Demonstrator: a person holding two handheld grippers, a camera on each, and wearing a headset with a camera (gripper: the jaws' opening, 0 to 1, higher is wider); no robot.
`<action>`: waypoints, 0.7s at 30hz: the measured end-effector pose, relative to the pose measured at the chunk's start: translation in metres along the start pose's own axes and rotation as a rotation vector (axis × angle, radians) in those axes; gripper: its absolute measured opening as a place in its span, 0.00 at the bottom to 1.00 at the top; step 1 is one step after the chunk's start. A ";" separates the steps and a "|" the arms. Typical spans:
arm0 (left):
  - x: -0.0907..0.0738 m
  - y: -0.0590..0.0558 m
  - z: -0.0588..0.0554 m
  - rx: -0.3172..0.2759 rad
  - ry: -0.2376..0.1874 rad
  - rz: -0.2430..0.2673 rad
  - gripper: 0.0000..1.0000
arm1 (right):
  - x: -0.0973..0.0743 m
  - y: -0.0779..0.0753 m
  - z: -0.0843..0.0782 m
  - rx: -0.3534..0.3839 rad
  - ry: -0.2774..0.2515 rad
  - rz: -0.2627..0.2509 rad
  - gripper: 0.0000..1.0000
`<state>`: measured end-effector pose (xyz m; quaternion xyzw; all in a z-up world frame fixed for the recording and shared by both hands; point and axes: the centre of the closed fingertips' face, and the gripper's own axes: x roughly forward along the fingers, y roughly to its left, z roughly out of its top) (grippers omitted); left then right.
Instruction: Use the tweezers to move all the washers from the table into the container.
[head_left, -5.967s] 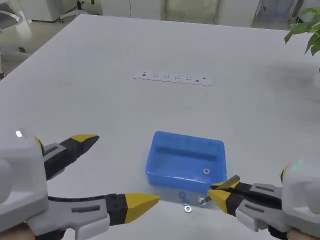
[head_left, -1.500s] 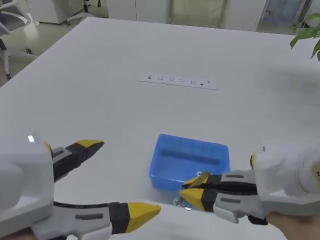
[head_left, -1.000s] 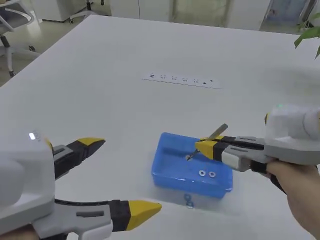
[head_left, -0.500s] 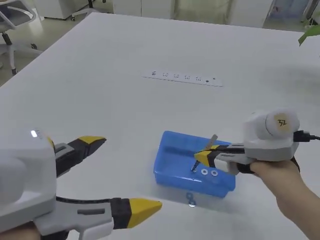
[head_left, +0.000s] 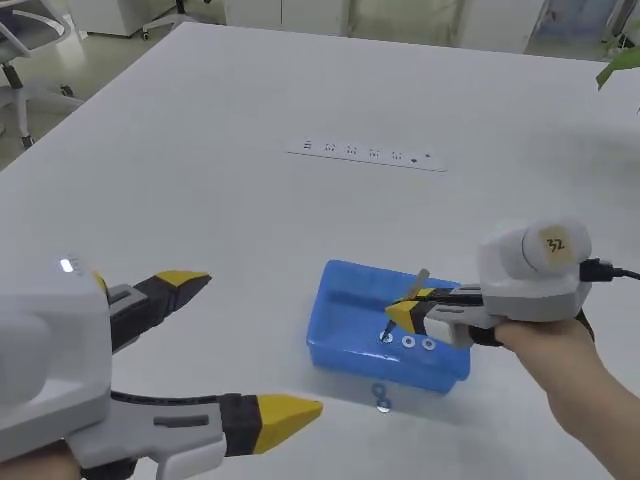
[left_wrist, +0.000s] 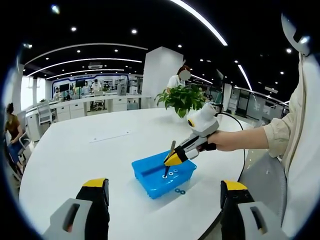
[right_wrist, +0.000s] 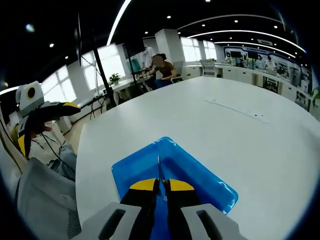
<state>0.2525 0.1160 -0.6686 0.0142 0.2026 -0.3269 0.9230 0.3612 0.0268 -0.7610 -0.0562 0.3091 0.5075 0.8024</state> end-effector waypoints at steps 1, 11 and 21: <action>0.000 0.000 0.000 -0.002 -0.003 0.001 0.94 | -0.002 0.001 0.002 0.003 -0.010 0.001 0.04; 0.003 -0.002 0.001 -0.001 -0.003 -0.009 0.94 | -0.036 0.013 0.023 0.025 -0.149 0.013 0.03; 0.007 -0.007 0.003 0.005 -0.001 -0.027 0.94 | -0.048 0.051 0.009 0.019 -0.155 0.105 0.03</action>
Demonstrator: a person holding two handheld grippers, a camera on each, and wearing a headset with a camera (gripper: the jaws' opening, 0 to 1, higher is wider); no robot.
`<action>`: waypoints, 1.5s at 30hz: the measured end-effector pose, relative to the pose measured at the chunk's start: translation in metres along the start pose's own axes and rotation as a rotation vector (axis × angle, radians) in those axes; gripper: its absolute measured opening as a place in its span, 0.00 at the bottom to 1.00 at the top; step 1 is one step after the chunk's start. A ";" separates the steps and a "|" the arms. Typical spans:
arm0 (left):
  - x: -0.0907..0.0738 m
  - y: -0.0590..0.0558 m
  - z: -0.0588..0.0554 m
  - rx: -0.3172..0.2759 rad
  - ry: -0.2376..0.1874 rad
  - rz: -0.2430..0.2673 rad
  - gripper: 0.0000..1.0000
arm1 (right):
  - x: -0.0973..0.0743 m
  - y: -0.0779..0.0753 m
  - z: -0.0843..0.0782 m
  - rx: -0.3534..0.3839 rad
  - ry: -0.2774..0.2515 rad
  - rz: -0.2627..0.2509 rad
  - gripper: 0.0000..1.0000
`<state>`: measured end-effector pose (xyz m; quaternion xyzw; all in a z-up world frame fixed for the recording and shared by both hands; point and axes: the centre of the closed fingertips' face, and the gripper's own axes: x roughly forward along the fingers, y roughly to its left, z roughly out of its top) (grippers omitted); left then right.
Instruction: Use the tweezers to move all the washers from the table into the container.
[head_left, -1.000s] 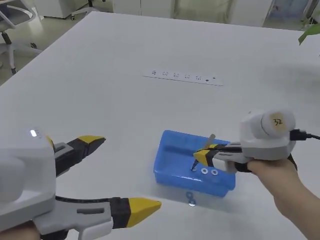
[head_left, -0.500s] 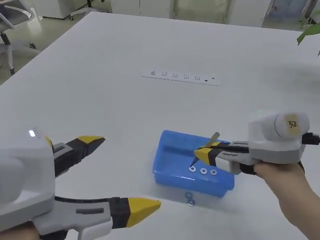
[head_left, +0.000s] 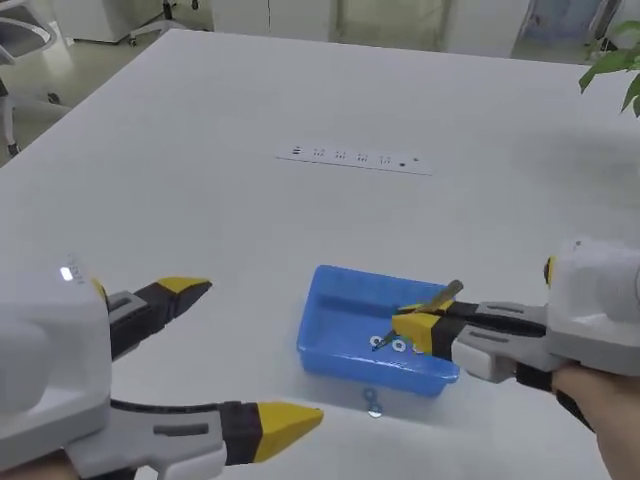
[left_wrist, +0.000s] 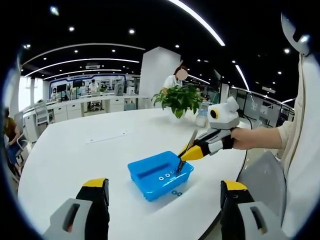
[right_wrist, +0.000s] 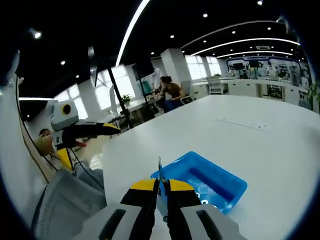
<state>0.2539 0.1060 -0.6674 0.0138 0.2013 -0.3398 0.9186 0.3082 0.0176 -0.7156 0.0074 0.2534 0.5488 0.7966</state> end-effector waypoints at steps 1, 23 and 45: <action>0.000 0.000 0.000 0.003 0.002 -0.001 0.94 | 0.001 0.001 -0.005 0.000 0.015 0.001 0.03; -0.004 0.002 -0.002 -0.001 0.000 0.012 0.95 | 0.020 0.004 -0.062 -0.092 0.203 -0.012 0.04; -0.003 0.001 -0.002 -0.002 -0.004 0.010 0.94 | 0.032 0.016 -0.066 -0.336 0.294 0.014 0.02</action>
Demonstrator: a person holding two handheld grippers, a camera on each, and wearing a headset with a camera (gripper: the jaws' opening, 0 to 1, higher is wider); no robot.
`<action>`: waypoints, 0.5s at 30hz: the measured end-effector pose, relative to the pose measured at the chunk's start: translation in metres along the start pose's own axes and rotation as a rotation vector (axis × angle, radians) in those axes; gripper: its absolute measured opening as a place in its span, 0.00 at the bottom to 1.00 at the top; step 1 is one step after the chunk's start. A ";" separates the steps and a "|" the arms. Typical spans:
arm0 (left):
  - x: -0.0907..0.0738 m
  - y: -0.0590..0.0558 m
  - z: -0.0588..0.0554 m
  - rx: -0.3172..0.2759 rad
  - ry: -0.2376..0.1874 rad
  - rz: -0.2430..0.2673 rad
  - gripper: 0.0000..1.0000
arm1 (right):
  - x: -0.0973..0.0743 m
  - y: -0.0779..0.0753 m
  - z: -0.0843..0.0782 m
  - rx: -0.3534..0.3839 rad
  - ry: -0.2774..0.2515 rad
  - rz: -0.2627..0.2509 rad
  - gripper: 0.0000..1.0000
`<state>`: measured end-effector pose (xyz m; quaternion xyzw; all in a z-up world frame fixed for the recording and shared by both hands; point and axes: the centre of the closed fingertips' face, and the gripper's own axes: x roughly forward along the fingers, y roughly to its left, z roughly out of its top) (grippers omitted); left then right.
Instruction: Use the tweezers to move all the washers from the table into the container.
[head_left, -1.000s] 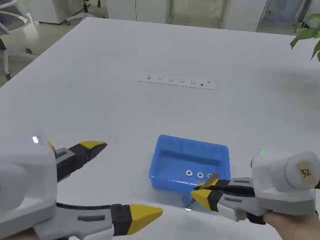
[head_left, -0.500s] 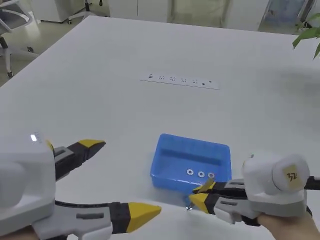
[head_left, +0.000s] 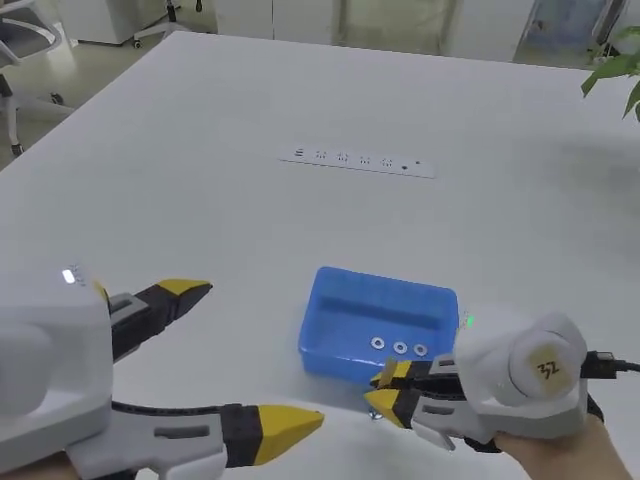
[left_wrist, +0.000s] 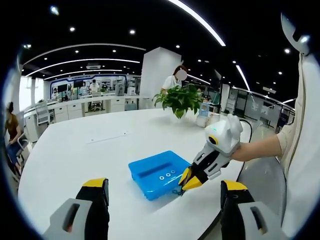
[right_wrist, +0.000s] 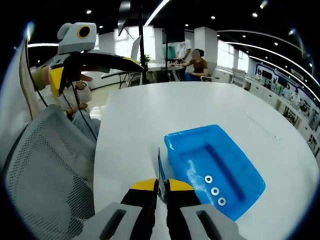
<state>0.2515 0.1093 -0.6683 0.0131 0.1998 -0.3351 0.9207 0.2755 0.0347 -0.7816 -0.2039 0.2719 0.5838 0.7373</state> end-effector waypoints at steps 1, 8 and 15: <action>-0.001 0.001 0.000 -0.001 0.000 0.003 0.94 | 0.000 0.000 0.000 -0.006 0.009 -0.003 0.02; -0.004 0.004 -0.001 -0.005 -0.004 0.014 0.94 | -0.008 0.010 0.001 0.052 0.010 0.063 0.03; -0.004 0.005 -0.002 -0.009 -0.007 0.014 0.94 | -0.026 0.002 0.025 0.079 -0.056 0.058 0.03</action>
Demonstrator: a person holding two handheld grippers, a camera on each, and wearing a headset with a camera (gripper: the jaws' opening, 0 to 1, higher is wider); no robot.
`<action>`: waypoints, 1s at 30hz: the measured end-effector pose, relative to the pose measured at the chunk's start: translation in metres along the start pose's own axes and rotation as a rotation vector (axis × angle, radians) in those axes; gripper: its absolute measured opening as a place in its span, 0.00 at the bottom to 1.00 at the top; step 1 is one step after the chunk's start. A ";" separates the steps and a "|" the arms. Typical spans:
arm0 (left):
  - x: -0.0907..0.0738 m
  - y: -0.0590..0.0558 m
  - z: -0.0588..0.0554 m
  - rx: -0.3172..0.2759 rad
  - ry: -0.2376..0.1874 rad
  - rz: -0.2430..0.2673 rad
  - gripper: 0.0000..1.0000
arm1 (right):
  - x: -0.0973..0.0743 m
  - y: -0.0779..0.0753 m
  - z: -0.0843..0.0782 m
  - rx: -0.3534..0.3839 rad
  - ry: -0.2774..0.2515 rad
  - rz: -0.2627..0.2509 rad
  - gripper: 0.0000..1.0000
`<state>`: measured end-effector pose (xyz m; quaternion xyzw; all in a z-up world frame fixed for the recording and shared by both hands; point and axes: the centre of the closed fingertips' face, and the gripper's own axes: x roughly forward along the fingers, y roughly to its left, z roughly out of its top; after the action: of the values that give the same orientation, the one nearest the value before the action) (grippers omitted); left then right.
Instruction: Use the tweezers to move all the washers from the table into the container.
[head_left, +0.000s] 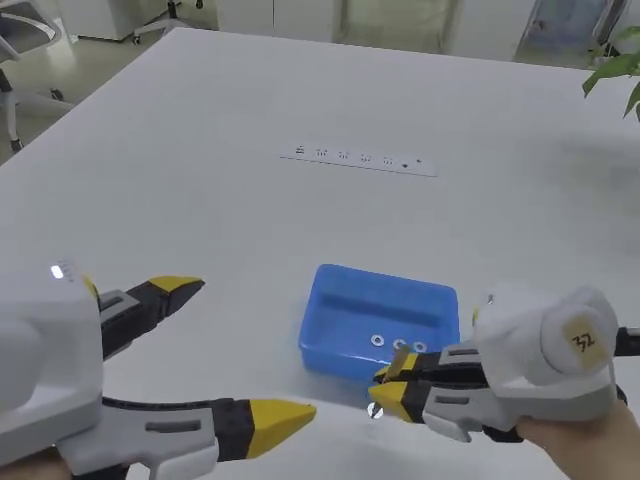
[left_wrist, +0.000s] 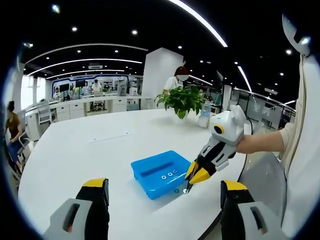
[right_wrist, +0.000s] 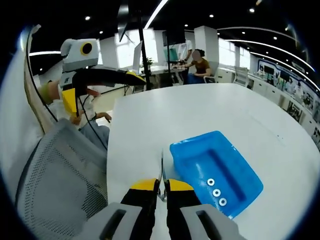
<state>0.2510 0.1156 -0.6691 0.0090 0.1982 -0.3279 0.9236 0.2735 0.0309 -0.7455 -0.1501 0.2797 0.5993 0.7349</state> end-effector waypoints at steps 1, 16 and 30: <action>0.000 0.000 0.000 0.001 0.000 0.000 0.94 | -0.002 -0.002 0.006 0.010 -0.023 -0.001 0.03; -0.003 0.003 0.000 -0.004 -0.004 0.010 0.94 | -0.005 -0.061 0.067 0.271 -0.287 -0.060 0.03; -0.008 0.007 -0.002 -0.008 0.004 0.027 0.94 | 0.027 -0.084 0.032 0.377 -0.174 -0.088 0.03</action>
<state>0.2490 0.1257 -0.6689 0.0086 0.2010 -0.3147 0.9276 0.3652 0.0505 -0.7460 0.0302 0.3152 0.5144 0.7969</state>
